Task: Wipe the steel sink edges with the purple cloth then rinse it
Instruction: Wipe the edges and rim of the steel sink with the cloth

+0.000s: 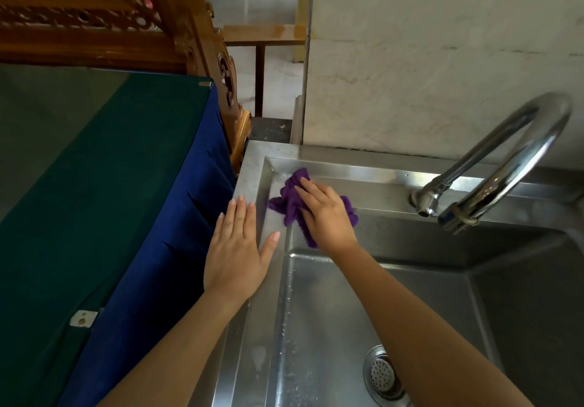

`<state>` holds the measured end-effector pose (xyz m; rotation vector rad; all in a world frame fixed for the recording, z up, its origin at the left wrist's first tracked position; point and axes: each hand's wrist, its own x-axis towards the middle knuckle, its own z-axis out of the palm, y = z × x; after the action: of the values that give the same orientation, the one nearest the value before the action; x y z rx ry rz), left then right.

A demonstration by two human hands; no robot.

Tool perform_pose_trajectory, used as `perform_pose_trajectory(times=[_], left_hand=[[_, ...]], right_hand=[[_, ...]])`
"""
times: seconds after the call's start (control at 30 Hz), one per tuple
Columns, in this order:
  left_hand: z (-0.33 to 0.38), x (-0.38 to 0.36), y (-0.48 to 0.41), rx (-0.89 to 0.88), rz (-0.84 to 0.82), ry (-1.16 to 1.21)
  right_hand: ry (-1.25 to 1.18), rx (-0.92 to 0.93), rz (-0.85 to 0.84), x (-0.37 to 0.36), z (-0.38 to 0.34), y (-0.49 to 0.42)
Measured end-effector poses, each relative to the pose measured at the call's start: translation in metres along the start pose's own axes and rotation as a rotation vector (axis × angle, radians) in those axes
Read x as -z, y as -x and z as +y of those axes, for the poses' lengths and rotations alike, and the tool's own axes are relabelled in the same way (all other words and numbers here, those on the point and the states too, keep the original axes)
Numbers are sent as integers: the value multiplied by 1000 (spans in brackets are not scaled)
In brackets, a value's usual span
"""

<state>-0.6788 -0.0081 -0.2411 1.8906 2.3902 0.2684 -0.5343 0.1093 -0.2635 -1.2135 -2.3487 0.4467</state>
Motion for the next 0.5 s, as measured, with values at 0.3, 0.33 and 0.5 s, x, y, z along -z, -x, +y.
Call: perform_pose_trajectory(times=[0.3, 0.33, 0.5], left_hand=[[0, 2, 0, -2, -22, -26], [0, 1, 0, -3, -20, -27], [-2, -1, 0, -5, -6, -13]], right_hand=[[12, -440, 343, 21, 26, 10], [6, -517, 435, 26, 28, 5], [116, -880, 329, 45, 45, -17]])
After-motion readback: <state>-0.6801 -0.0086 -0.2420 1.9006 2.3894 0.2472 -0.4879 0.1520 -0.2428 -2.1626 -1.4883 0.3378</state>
